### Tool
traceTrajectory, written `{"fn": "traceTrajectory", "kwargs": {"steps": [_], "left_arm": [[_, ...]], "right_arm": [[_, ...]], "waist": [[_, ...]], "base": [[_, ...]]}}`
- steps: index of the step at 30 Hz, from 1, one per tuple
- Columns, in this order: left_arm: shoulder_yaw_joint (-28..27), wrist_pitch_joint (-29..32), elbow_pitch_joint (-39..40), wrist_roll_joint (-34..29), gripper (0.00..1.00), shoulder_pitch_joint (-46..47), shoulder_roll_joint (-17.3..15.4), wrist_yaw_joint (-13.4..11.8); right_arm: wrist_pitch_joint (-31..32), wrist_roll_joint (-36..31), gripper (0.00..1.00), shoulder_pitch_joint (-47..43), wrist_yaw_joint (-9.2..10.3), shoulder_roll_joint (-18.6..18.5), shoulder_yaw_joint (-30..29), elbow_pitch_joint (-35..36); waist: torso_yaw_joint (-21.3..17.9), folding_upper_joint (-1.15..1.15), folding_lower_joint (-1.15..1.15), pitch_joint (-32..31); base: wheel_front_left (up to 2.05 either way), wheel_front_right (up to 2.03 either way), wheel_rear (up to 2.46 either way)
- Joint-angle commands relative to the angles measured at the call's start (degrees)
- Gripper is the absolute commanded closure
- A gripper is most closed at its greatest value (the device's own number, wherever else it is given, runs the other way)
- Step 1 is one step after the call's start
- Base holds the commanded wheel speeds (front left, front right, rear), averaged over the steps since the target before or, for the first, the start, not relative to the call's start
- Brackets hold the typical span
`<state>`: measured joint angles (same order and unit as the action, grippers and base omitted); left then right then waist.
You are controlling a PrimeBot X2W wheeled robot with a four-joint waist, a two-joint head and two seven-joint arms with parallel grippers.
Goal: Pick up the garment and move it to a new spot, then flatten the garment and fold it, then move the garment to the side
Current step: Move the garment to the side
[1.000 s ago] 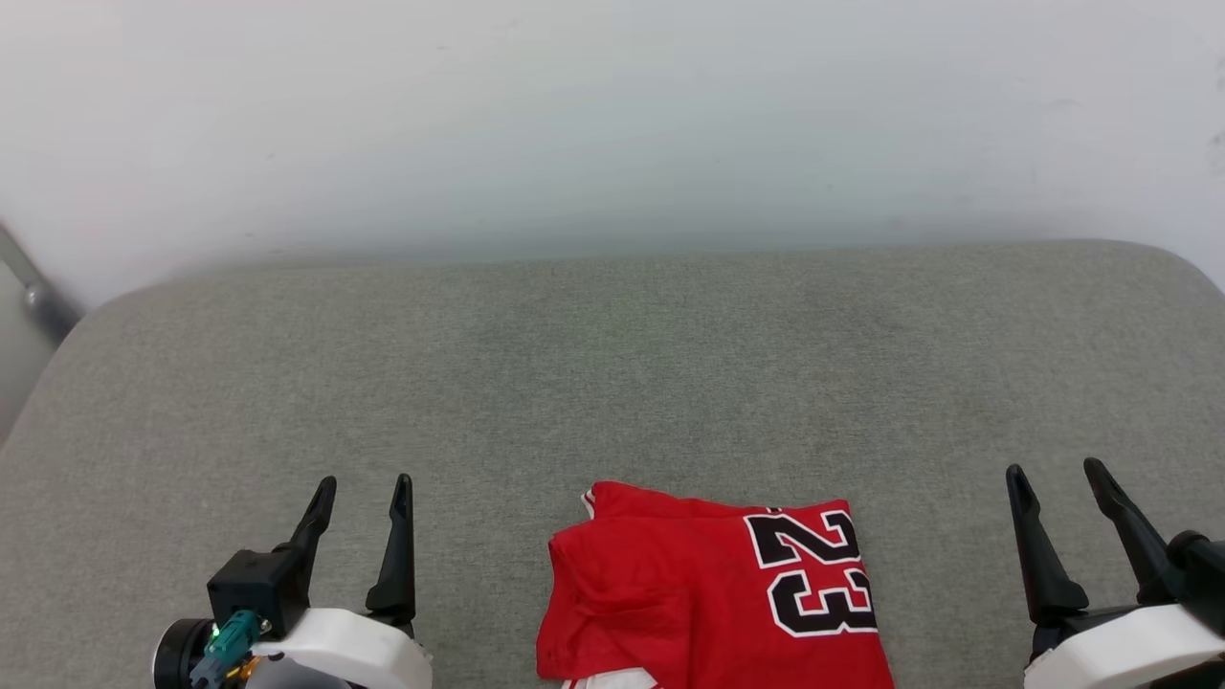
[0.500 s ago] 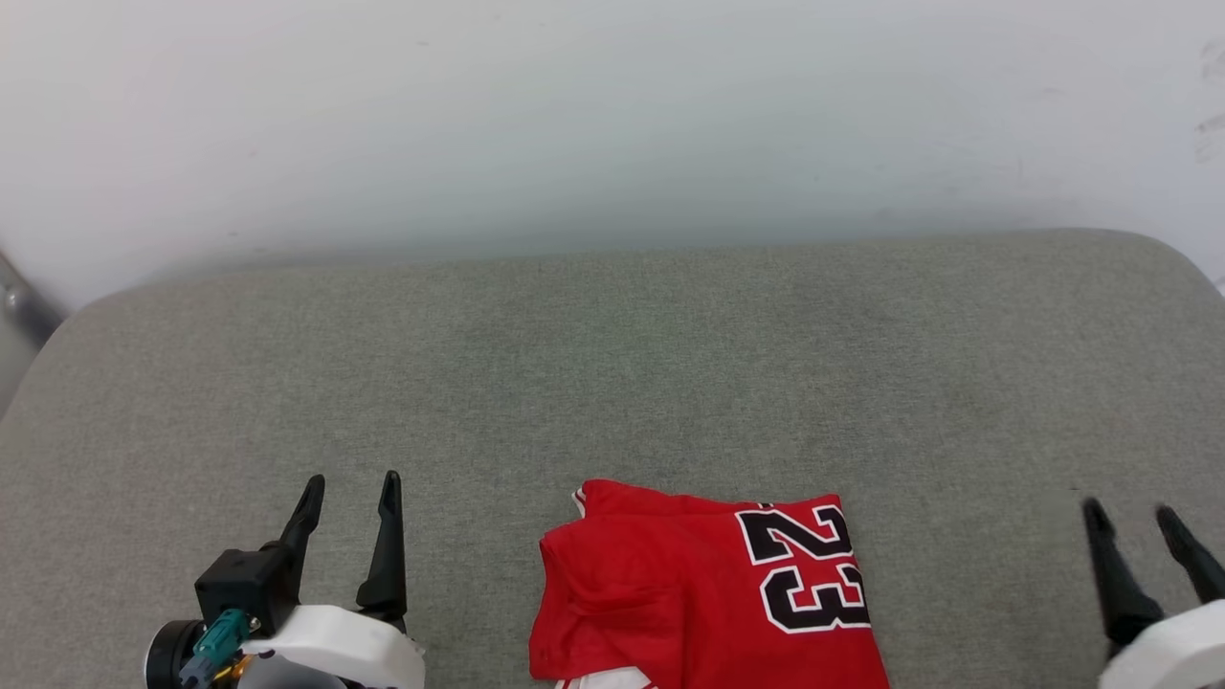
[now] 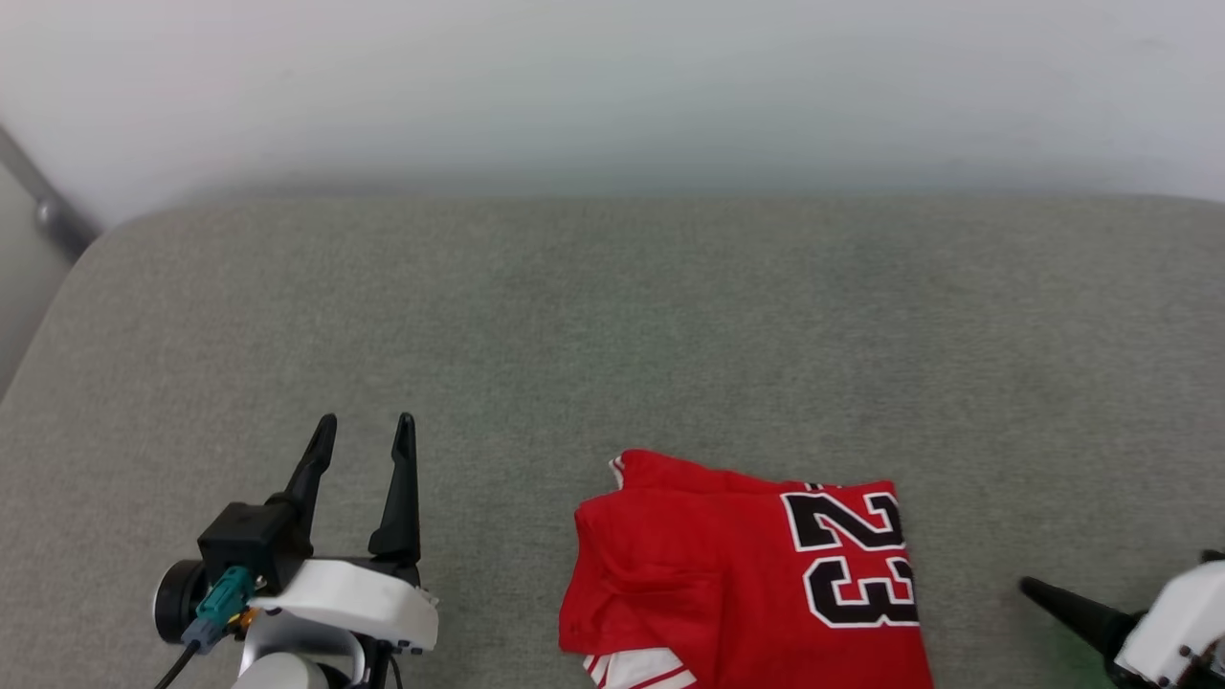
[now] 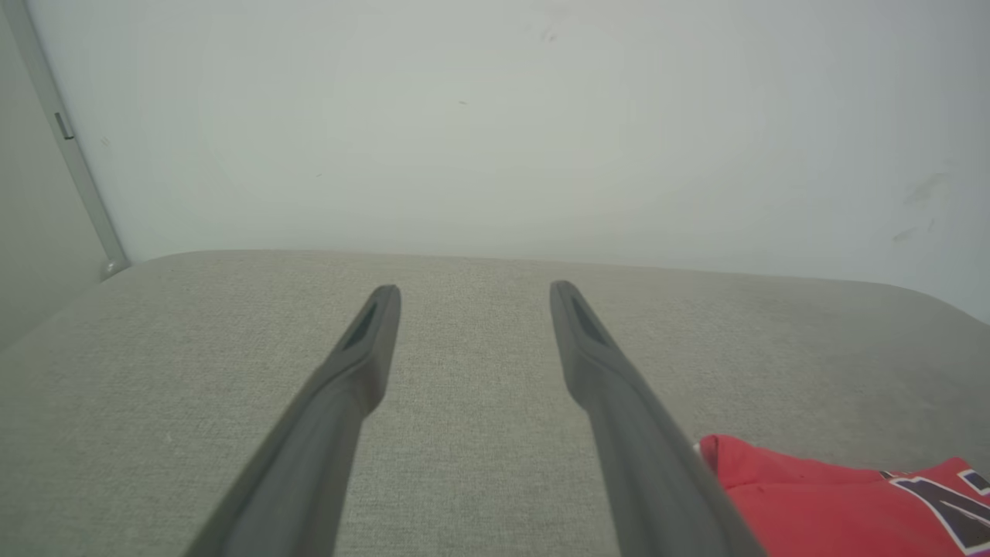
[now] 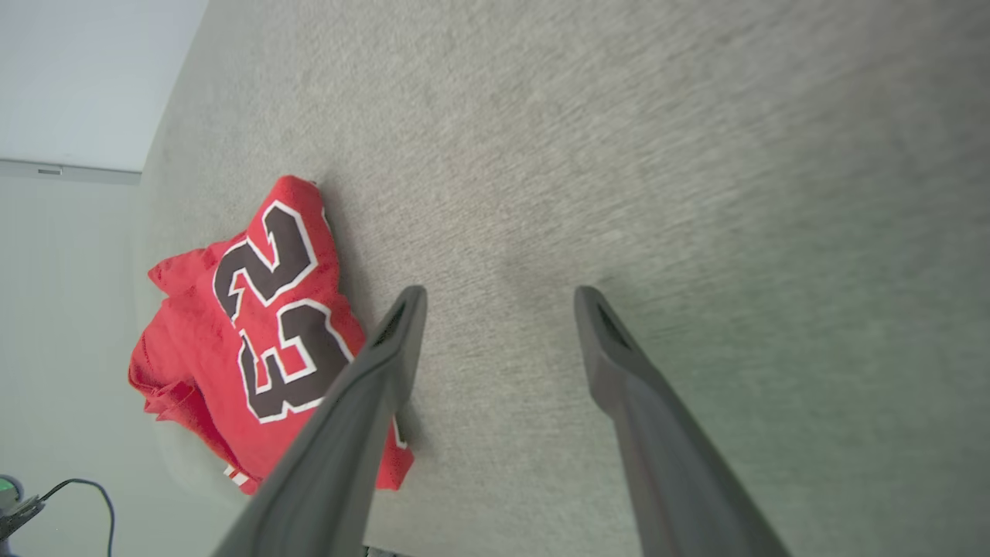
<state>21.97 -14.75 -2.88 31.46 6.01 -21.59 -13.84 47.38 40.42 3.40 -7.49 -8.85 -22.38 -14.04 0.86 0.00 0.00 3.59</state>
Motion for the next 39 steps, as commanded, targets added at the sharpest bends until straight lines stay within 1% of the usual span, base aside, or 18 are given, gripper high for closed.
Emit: {"fn": "traceTrajectory", "kwargs": {"steps": [1, 4, 7, 12, 15, 16, 17, 18, 19, 24, 28, 31, 34, 39], "left_arm": [[0.14, -0.21, 0.27, -0.52, 0.0, 1.28, 0.31, 0.28], [0.28, -0.3, 0.1, -0.91, 0.0, 2.69, 0.74, 0.82], [0.24, -0.38, -0.19, -1.1, 0.0, 3.58, 1.11, 1.32], [0.38, -0.43, -1.03, -1.53, 0.0, 4.62, 1.59, 2.1], [0.32, -0.45, -1.4, -1.69, 0.0, 4.85, 1.66, 2.2], [0.27, -0.46, -1.59, -1.66, 0.0, 4.82, 1.7, 2.32], [0.26, -0.47, -1.76, -1.59, 0.0, 4.75, 1.77, 2.43], [0.23, -0.48, -1.93, -1.63, 0.0, 4.66, 1.81, 2.51], [0.18, -0.49, -2.08, -1.67, 0.0, 4.55, 1.9, 2.6], [0.07, -0.52, -2.7, -1.74, 0.0, 3.3, 2.1, 2.64], [-0.15, -0.53, -2.9, -1.57, 0.0, 1.9, 2.04, 2.48], [-0.53, -0.53, -2.72, -1.32, 0.0, 0.76, 1.77, 2.25], [-0.9, -0.54, -1.94, -1.31, 0.0, -0.1, 1.65, 1.85], [-1.48, -0.49, 0.01, -1.88, 0.0, 0.3, 1.26, 1.62]], "right_arm": [[3.67, 2.33, 0.0, 2.14, 0.02, 1.18, 0.11, -0.64], [8.1, 6.16, 0.0, 3.74, 0.01, 3.96, 1.85, -1.7], [10.34, 9.91, 0.0, 5.34, 0.02, 5.19, 4.08, -3.59], [10.83, 15.34, 0.0, 6.34, 0.05, 6.24, 8.21, -8.3], [10.43, 16.64, 0.0, 6.46, 0.06, 6.42, 9.75, -10.04], [10.27, 16.83, 0.24, 6.49, 0.06, 6.51, 10.66, -10.77], [10.07, 17.05, 0.65, 6.4, 0.06, 6.54, 11.42, -11.31], [9.47, 17.03, 0.93, 6.57, 0.06, 6.55, 12.17, -11.15], [9.03, 17.0, 1.0, 6.8, 0.06, 6.54, 12.81, -11.06], [6.69, 16.07, 1.0, 7.9, 0.01, 3.82, 16.43, -7.37], [4.49, 13.18, 1.0, 7.9, 0.01, 1.16, 20.9, -4.78], [2.65, 9.99, 1.0, 8.15, 0.02, -1.45, 24.07, -3.57], [0.57, 5.0, 1.0, 9.09, 0.02, -4.67, 26.93, -2.95], [-3.05, -2.78, 1.0, 12.08, 0.02, -8.87, 28.27, -4.26]], "waist": [[2.02, 0.0, 0.0, 2.62], [3.29, 0.0, 0.0, 4.61], [4.23, 0.0, 0.0, 6.14], [5.43, 0.0, 0.0, 6.94], [5.59, 0.0, 0.0, 6.86], [5.59, 0.0, 0.0, 6.74], [5.58, 0.0, 0.0, 6.56], [5.52, 0.0, 0.0, 6.36], [5.38, 0.0, 0.0, 6.08], [3.76, 0.0, 0.0, 3.85], [1.17, 0.0, 0.0, 1.34], [-1.86, 0.0, 0.0, -0.29], [-5.55, 0.0, 0.0, -0.84], [-12.28, 0.0, 0.0, 1.48]], "base": [[0.0, 0.0, 0.0], [0.0, 0.0, 0.0], [0.0, 0.0, 0.0], [0.0, 0.0, 0.0], [0.0, 0.0, 0.0], [0.0, 0.0, 0.0], [0.0, 0.0, 0.0], [0.0, 0.0, 0.0], [0.0, 0.0, 0.0], [0.0, 0.0, 0.0], [0.0, 0.0, 0.0], [0.0, 0.0, 0.0], [0.0, 0.0, 0.0], [0.0, 0.0, 0.0]]}}
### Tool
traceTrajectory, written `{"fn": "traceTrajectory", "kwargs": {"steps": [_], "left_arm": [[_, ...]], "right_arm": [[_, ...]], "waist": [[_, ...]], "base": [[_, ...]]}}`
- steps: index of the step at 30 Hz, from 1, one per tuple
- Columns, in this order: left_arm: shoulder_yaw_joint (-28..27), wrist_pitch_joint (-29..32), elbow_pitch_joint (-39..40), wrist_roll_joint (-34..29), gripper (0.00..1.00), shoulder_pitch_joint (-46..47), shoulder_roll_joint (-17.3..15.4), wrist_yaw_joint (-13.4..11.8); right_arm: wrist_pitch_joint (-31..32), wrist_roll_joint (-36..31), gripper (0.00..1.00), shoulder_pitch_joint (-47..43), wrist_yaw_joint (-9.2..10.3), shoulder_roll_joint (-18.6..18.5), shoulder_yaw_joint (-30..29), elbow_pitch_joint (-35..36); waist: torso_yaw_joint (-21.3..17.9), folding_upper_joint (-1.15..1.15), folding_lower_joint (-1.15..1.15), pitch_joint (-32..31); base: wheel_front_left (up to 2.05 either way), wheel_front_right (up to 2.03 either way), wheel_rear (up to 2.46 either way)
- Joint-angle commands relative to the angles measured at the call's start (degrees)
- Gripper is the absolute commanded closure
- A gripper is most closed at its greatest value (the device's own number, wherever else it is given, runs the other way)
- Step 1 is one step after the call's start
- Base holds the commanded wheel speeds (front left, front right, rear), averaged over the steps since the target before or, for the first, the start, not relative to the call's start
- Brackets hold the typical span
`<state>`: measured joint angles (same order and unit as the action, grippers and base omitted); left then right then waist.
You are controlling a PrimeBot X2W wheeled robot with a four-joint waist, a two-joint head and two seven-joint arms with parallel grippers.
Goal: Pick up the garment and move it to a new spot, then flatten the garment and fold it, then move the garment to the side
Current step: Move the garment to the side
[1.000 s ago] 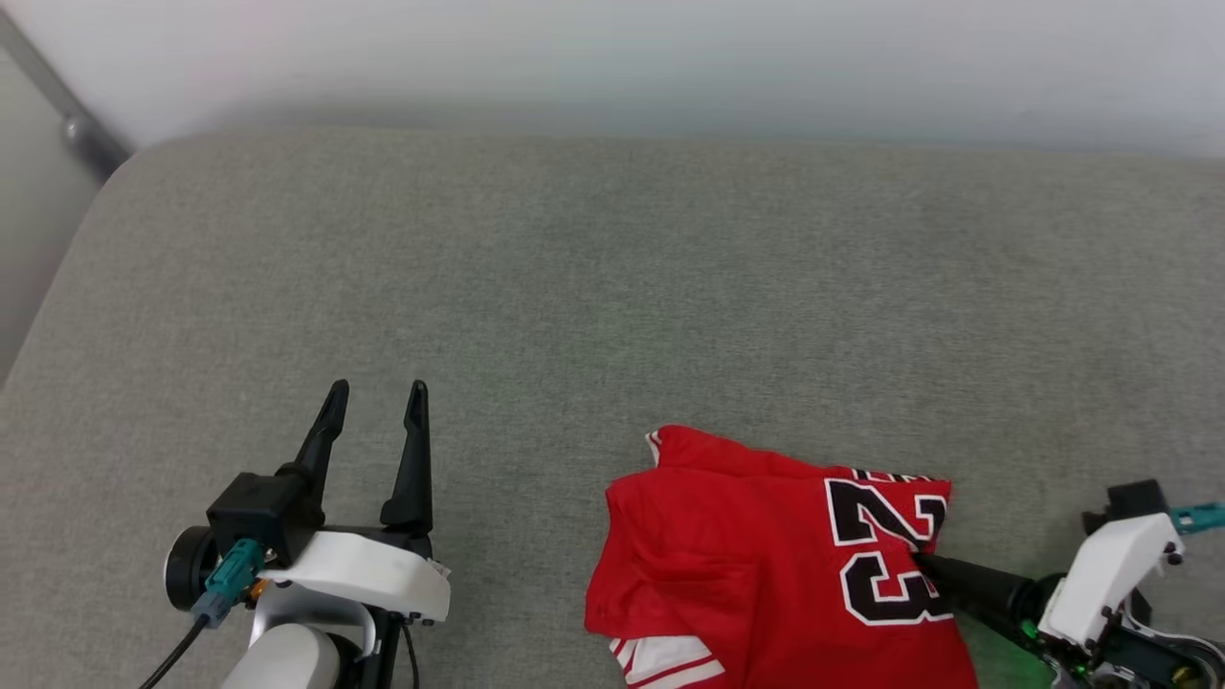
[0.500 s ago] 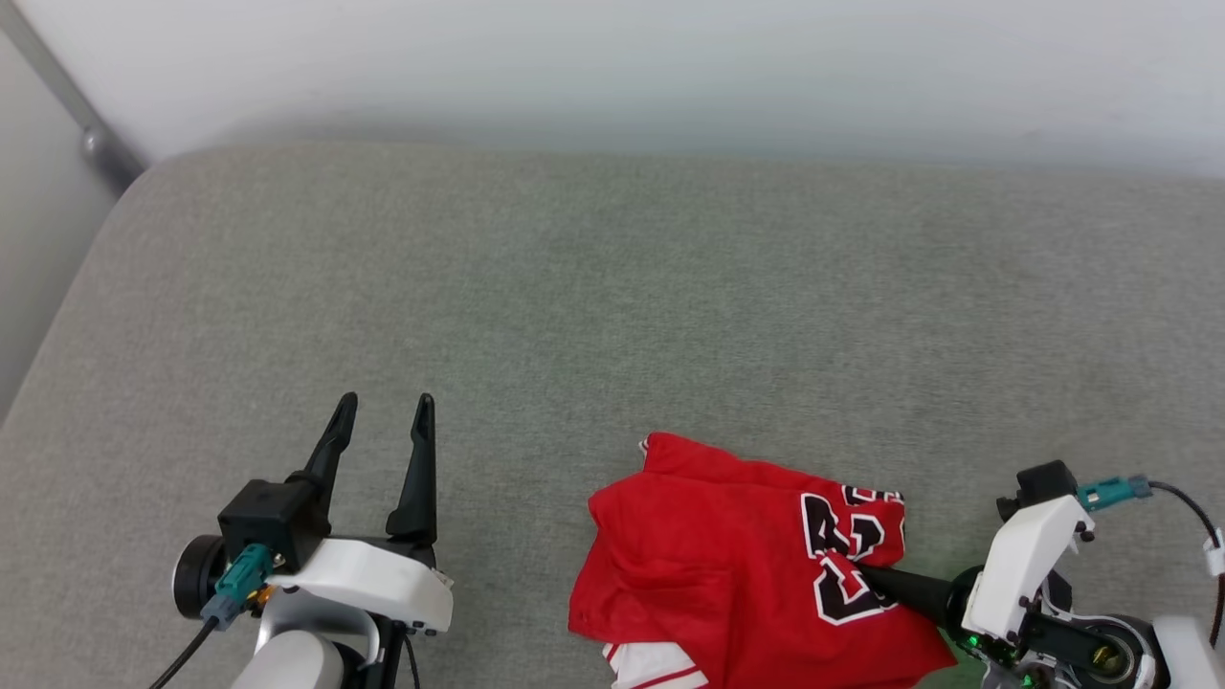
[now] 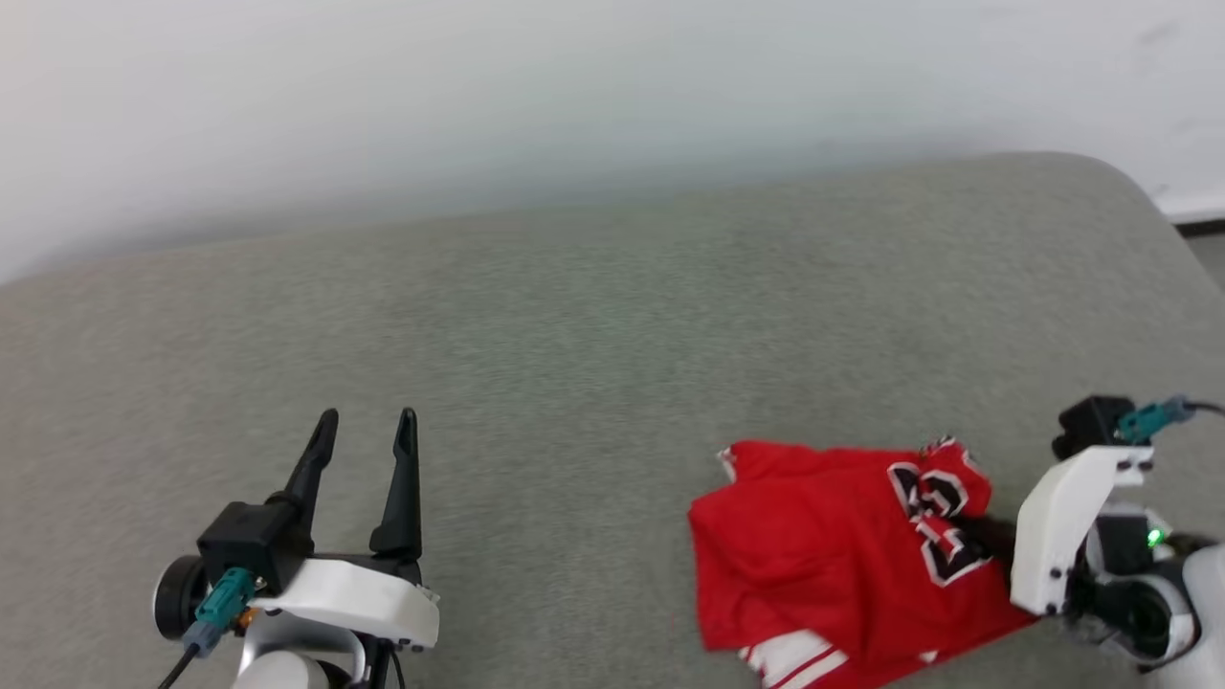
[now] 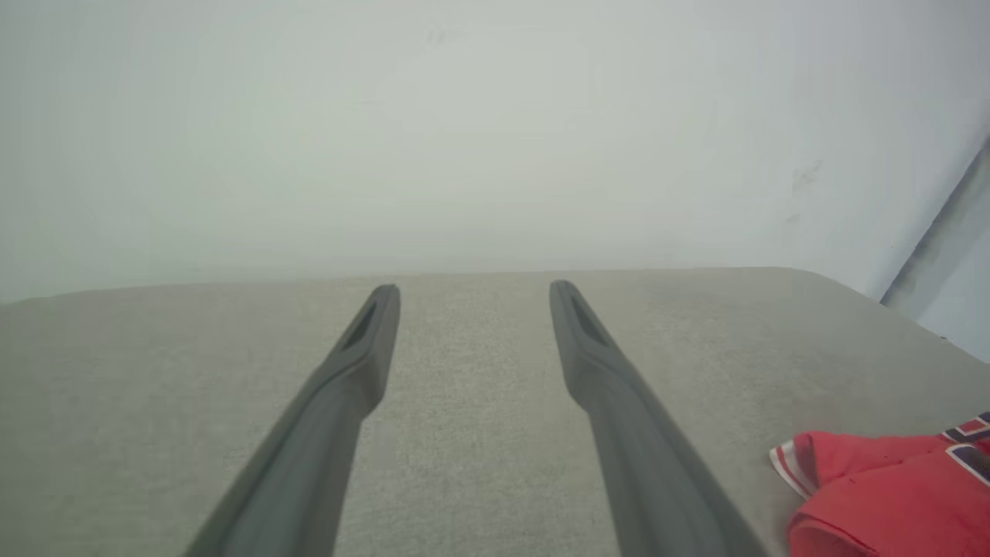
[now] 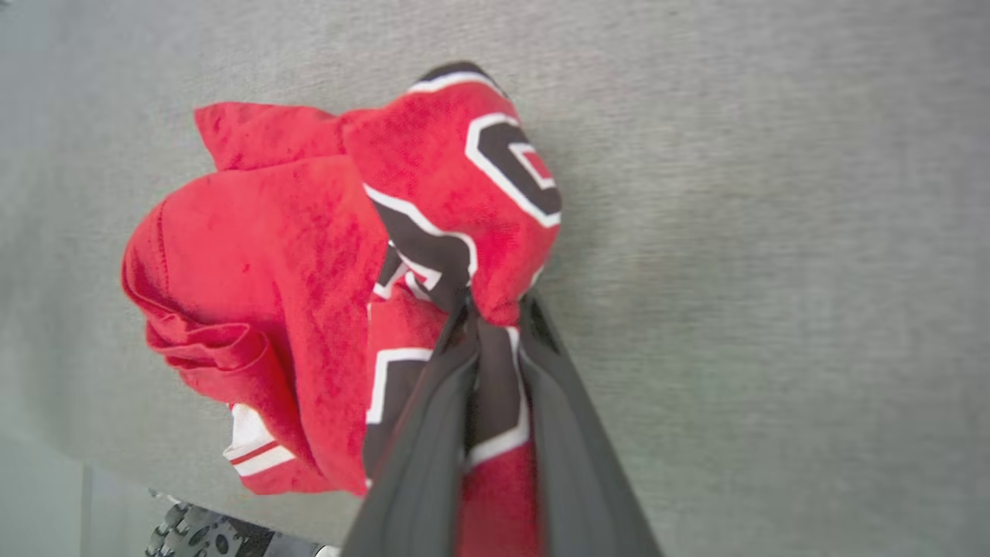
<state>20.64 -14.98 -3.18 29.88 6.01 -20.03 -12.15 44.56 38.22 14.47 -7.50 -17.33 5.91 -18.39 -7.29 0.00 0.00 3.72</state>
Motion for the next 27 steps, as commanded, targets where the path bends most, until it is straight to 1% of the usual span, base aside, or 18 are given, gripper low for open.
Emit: {"fn": "traceTrajectory", "kwargs": {"steps": [1, 7, 12, 17, 21, 23, 27], "left_arm": [[-0.12, -0.26, 0.8, -0.68, 0.0, 0.99, -0.46, 0.0], [0.24, 1.32, 4.97, -3.0, 0.0, 6.21, -2.61, 0.42], [0.9, 4.32, 9.45, -5.68, 0.0, 12.46, -5.18, 1.39], [1.98, 7.51, 13.07, -7.99, 0.0, 18.69, -7.14, 3.0], [2.63, 9.22, 15.23, -9.38, 0.0, 21.95, -7.99, 3.54], [2.79, 9.91, 16.04, -9.78, 0.0, 23.1, -8.36, 3.86], [2.6, 10.62, 16.82, -10.09, 0.0, 23.71, -8.97, 3.66]], "right_arm": [[-1.05, -1.78, 1.0, 1.82, 0.03, -0.95, -0.1, -0.34], [-6.04, -8.69, 1.0, 8.73, 0.03, -2.37, -1.67, -3.17], [-10.88, -13.39, 1.0, 15.34, 0.03, -4.1, -5.97, -7.16], [-16.62, -18.24, 1.0, 21.35, 0.04, -6.59, -12.97, -11.43], [-21.62, -22.34, 1.0, 25.83, 0.04, -7.67, -18.66, -13.53], [-23.43, -23.34, 1.0, 27.53, 0.04, -6.99, -21.24, -15.0], [-27.26, -26.05, 1.0, 30.05, 0.04, -5.75, -24.62, -18.23]], "waist": [[-5.45, 0.0, 0.0, 2.46], [-12.11, 0.0, 0.0, 11.71], [-14.9, 0.0, 0.0, 20.4], [-14.94, 0.0, 0.0, 27.48], [-14.41, 0.0, 0.0, 31.41], [-14.14, 0.0, 0.0, 32.85], [-13.65, 0.0, 0.0, 34.66]], "base": [[0.0, 0.0, 0.0], [0.0, 0.0, 0.0], [0.0, 0.0, 0.0], [0.0, 0.0, 0.0], [0.0, 0.0, 0.0], [0.0, 0.0, 0.0], [0.0, 0.0, 0.0]]}}
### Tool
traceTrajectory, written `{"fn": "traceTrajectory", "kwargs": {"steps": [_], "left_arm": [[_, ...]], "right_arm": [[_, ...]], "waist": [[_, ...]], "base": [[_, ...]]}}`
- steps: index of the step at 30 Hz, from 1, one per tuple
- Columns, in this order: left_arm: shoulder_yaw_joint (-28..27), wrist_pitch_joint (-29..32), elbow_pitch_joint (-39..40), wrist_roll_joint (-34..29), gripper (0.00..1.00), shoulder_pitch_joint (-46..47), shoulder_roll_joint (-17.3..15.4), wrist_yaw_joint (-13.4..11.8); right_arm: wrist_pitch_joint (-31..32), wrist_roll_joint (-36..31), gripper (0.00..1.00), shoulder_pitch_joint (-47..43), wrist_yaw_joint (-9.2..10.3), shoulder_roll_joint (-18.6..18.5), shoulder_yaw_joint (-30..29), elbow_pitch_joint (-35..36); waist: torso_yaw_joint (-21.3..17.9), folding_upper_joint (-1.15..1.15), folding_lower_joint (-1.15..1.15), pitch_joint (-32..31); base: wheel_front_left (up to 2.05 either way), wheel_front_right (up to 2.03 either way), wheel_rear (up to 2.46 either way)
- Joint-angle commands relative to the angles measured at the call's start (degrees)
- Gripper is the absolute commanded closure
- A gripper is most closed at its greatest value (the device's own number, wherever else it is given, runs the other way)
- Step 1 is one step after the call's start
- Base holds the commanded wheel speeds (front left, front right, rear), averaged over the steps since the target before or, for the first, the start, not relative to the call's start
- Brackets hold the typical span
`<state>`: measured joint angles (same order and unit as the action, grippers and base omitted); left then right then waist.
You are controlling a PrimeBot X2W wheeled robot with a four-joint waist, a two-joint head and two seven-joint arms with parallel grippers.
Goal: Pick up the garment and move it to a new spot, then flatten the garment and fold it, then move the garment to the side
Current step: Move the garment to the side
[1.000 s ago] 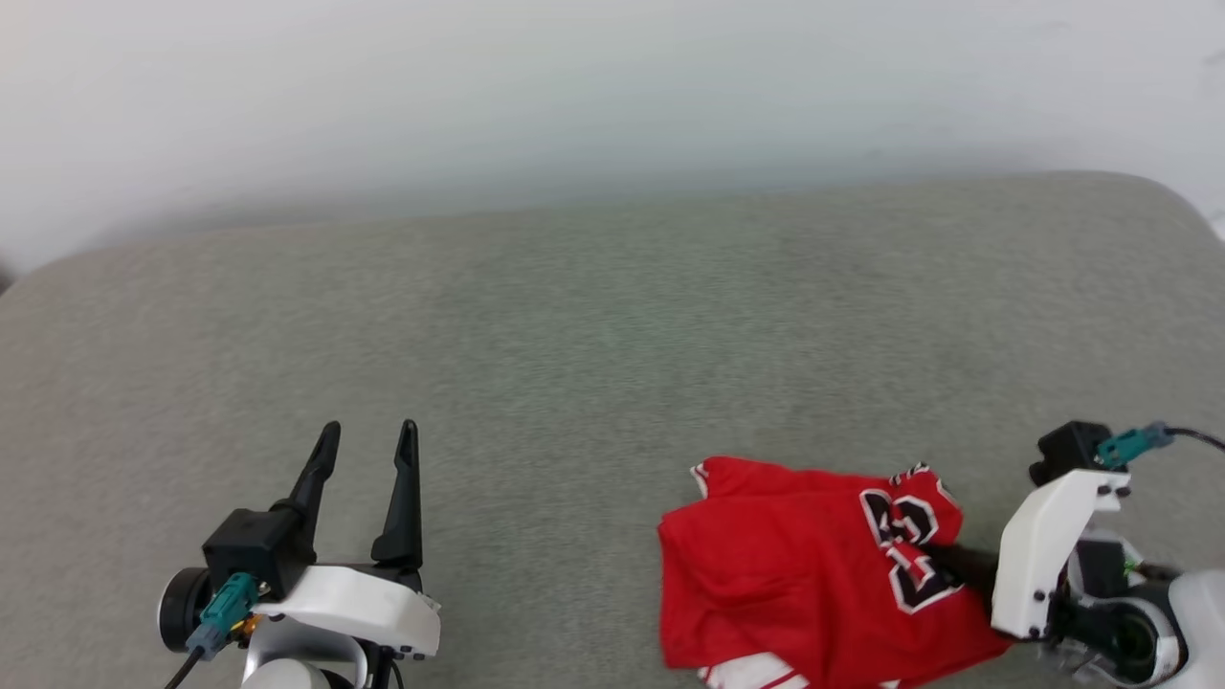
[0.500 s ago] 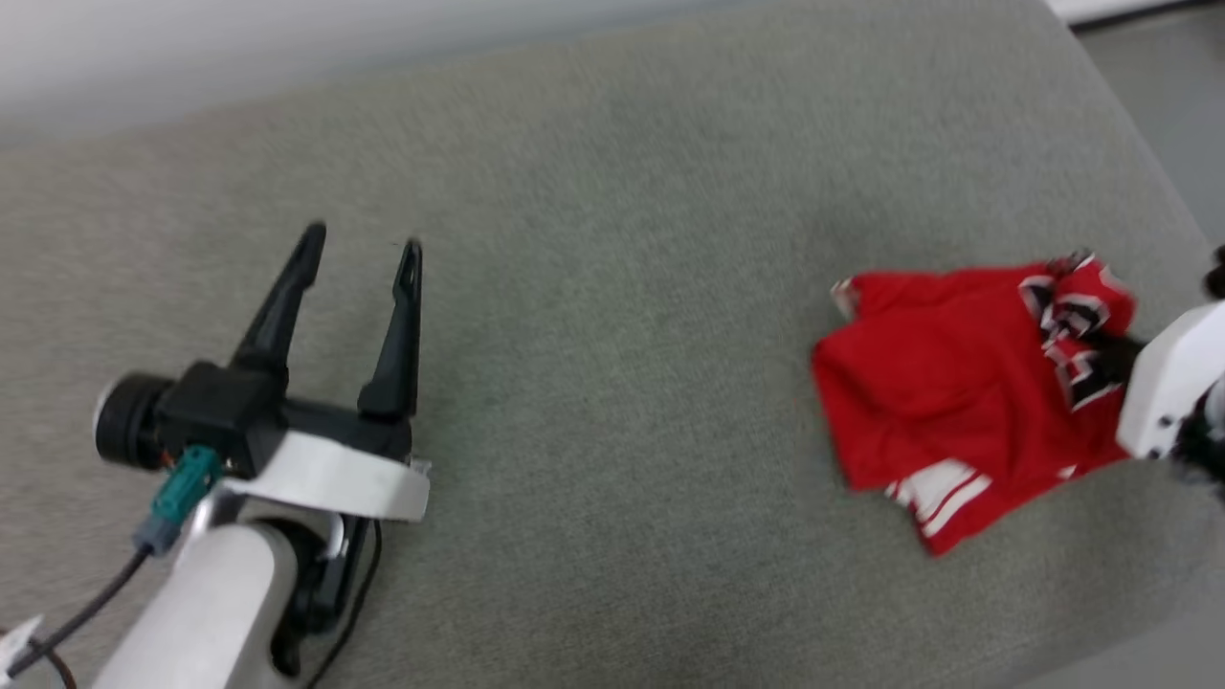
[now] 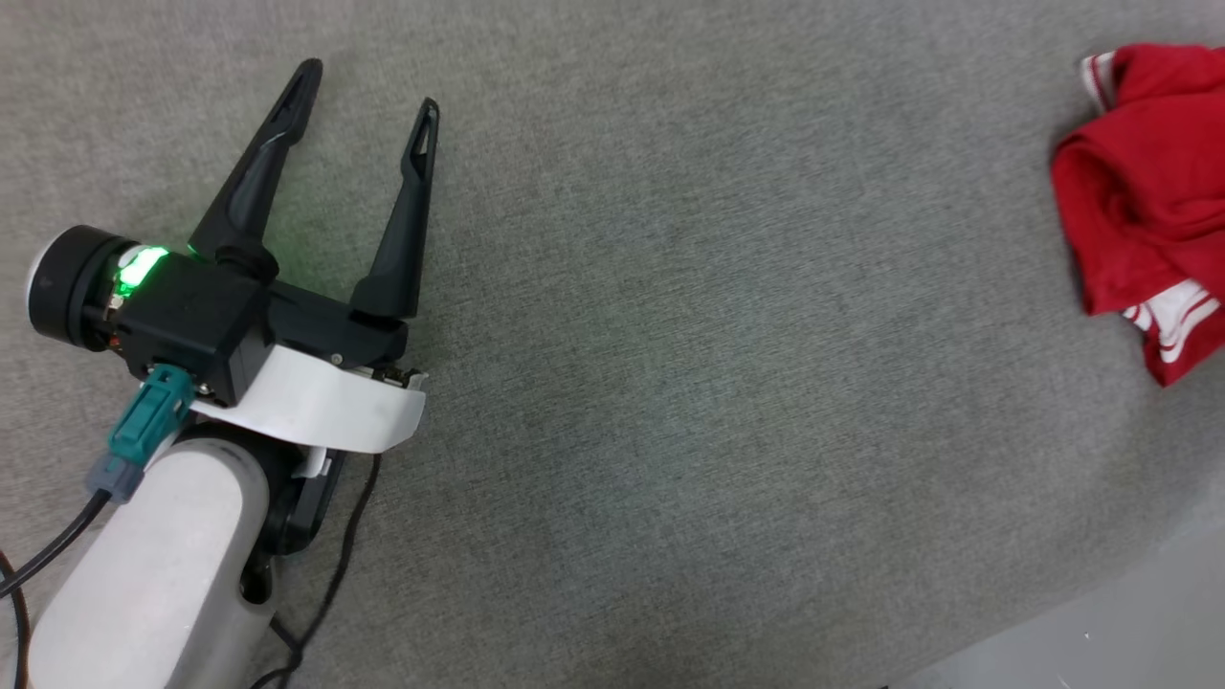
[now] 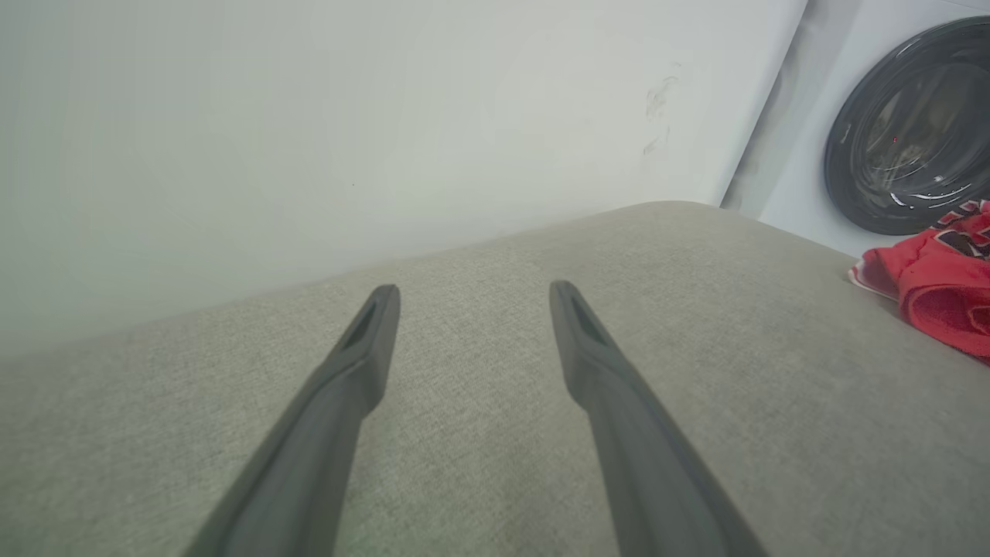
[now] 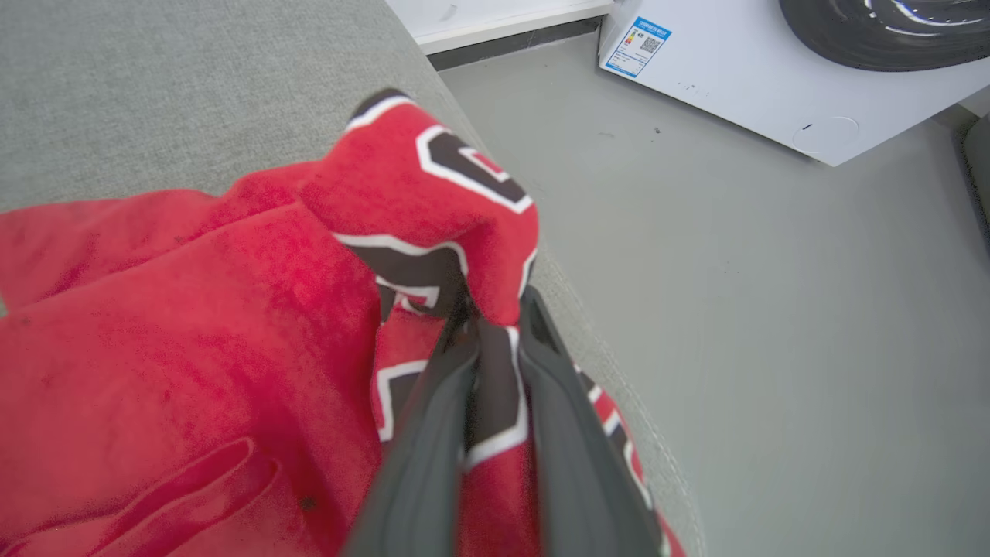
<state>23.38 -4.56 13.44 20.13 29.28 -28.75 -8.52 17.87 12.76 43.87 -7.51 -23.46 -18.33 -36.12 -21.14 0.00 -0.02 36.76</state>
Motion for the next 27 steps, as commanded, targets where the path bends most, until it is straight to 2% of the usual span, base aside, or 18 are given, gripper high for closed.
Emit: {"fn": "traceTrajectory", "kwargs": {"steps": [1, 2, 3, 6, 11, 15, 19, 27], "left_arm": [[-0.21, 0.13, 0.23, -0.28, 0.0, 0.37, -0.34, -0.05], [-0.25, 0.04, 0.23, -0.24, 0.0, 0.24, -0.37, -0.12], [-0.22, -0.13, 0.14, -0.12, 0.0, 0.08, -0.31, -0.18], [-0.04, -0.87, -0.64, 0.35, 0.0, -0.6, 0.19, -0.23], [0.39, -3.24, -3.36, 1.69, 0.0, -2.52, 1.86, -0.53], [0.49, -5.73, -6.67, 3.28, 0.0, -5.29, 3.68, -0.89], [0.44, -7.51, -10.03, 5.39, 0.0, -9.44, 5.56, -1.69], [-0.69, -9.64, -14.94, 8.59, 0.0, -17.03, 8.49, -3.03]], "right_arm": [[-1.39, -1.12, 0.84, 1.07, 0.05, 0.83, -1.13, -1.57], [-2.38, -1.75, 0.59, 1.47, 0.05, 1.27, -1.67, -2.54], [-3.21, -2.36, 0.0, 1.65, 0.05, 1.39, -2.15, -3.42], [-5.68, -1.92, 0.0, 1.97, 0.05, 1.85, -4.12, -5.83], [-10.3, -3.1, 0.0, -0.81, 0.05, -0.3, -3.42, -7.95], [-15.98, -3.09, 0.0, -4.4, 0.05, -1.69, -1.57, -7.15], [-21.22, -3.32, 0.0, -9.81, 0.05, -2.67, 2.71, -4.51], [-27.51, -2.13, 0.0, -21.04, 0.05, 1.62, 9.49, 3.58]], "waist": [[0.35, 0.0, 0.02, 1.79], [0.51, 0.0, 0.02, 1.86], [0.73, 0.0, 0.02, 1.81], [1.42, 0.0, 0.02, 0.79], [2.41, 0.0, 0.02, -3.69], [3.43, 0.0, 0.02, -9.4], [4.94, 0.0, 0.02, -15.85], [10.06, 0.0, 0.02, -26.12]], "base": [[0.0, 0.0, 0.0], [0.0, 0.0, 0.0], [0.0, 0.0, 0.0], [0.0, 0.0, 0.0], [0.0, 0.0, 0.0], [0.0, 0.0, 0.0], [0.0, 0.0, 0.0], [0.0, 0.0, 0.0]]}}
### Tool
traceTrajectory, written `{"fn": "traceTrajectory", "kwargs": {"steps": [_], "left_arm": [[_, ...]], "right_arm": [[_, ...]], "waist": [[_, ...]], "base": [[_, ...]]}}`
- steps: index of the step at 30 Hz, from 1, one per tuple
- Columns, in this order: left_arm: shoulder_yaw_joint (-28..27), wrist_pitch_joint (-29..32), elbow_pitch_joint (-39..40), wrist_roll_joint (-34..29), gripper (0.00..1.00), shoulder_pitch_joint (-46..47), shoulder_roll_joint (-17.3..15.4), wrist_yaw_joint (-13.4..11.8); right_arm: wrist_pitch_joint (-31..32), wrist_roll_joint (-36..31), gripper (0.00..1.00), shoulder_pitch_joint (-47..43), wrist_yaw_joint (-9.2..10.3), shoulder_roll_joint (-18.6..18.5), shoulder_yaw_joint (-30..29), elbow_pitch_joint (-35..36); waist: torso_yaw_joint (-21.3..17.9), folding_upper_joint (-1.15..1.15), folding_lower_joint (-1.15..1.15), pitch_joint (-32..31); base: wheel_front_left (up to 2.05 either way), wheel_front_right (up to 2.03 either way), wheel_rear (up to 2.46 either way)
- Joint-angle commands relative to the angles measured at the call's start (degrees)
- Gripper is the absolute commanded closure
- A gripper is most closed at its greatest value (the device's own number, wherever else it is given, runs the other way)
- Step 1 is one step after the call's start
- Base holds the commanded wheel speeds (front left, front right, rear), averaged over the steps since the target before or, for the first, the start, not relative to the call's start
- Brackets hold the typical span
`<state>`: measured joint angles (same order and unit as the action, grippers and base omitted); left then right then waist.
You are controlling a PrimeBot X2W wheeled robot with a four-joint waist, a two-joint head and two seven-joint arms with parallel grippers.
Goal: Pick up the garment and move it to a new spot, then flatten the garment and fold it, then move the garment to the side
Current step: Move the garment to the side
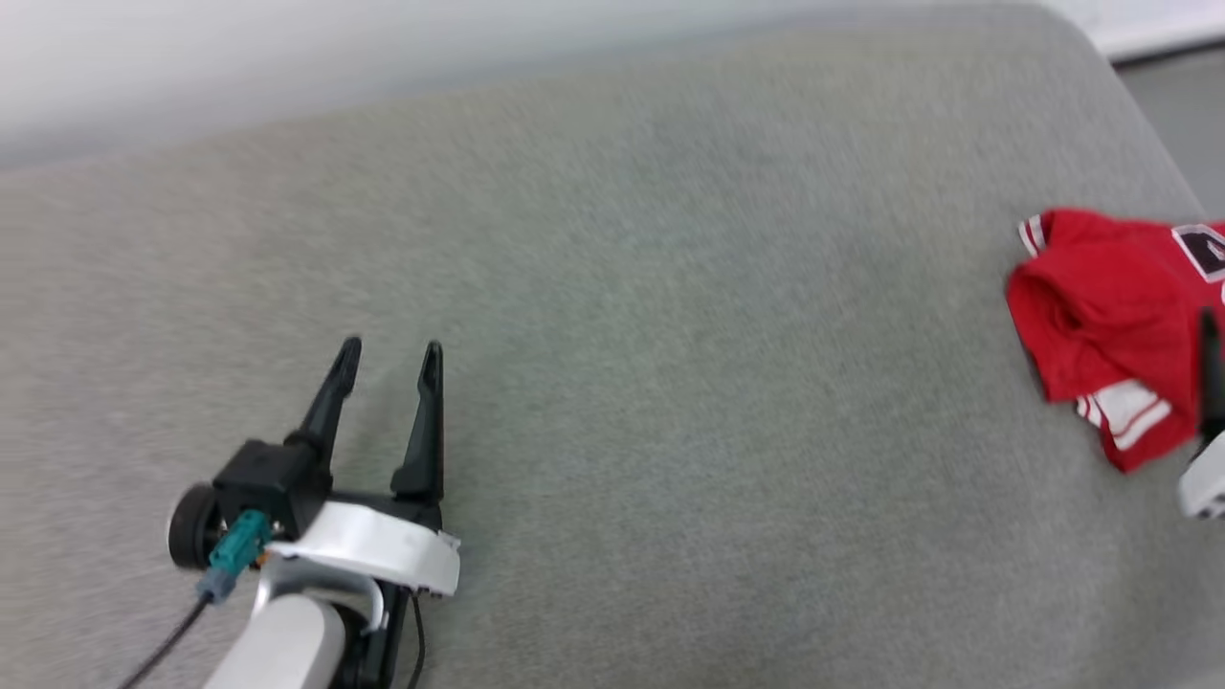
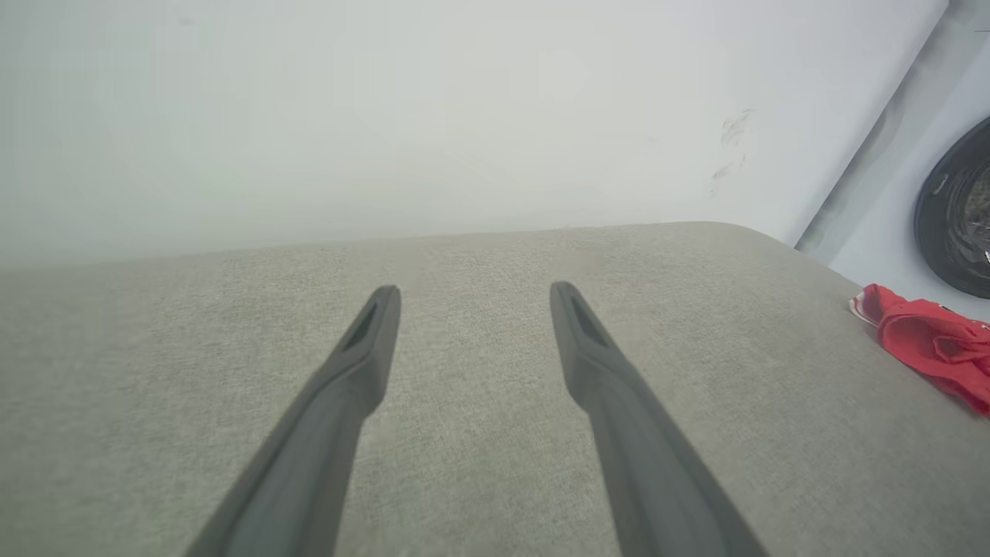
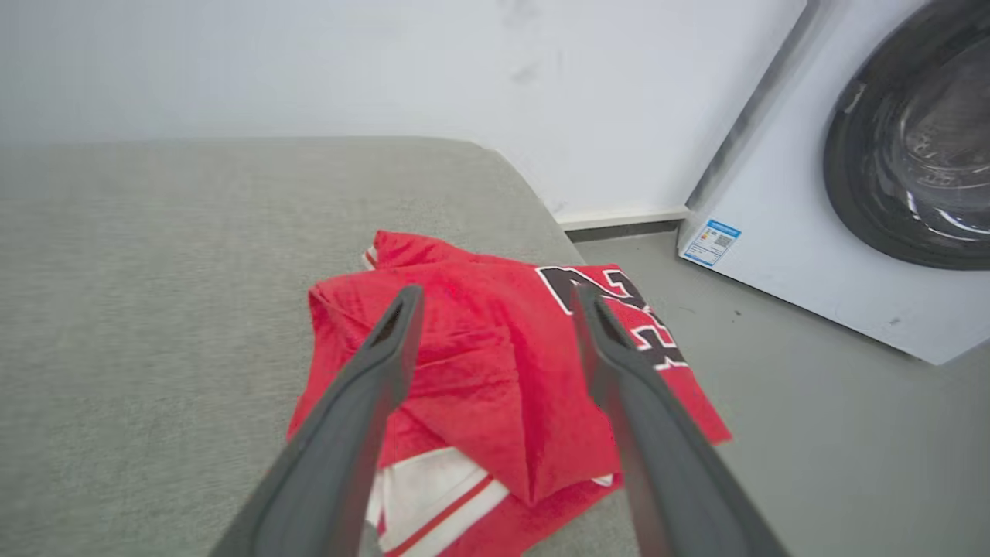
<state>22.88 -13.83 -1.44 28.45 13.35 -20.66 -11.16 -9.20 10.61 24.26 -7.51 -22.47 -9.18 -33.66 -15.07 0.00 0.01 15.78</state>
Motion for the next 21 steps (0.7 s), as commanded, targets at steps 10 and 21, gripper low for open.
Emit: {"fn": "traceTrajectory", "kwargs": {"steps": [10, 21], "left_arm": [[-2.06, -1.06, -1.39, 0.51, 0.0, -7.72, 1.07, -2.71], [-2.77, -1.33, -2.24, 0.4, 0.0, -12.77, 0.42, -2.87]], "right_arm": [[0.95, -3.28, 0.0, -14.46, 0.05, 12.79, 1.14, 17.59], [7.15, -6.0, 0.0, -27.77, 0.05, 18.77, 2.27, 35.25]], "waist": [[12.21, 0.0, -0.01, -12.47], [15.34, 0.0, -0.01, -17.31]], "base": [[0.0, 0.0, 0.0], [0.0, 0.0, 0.0]]}}
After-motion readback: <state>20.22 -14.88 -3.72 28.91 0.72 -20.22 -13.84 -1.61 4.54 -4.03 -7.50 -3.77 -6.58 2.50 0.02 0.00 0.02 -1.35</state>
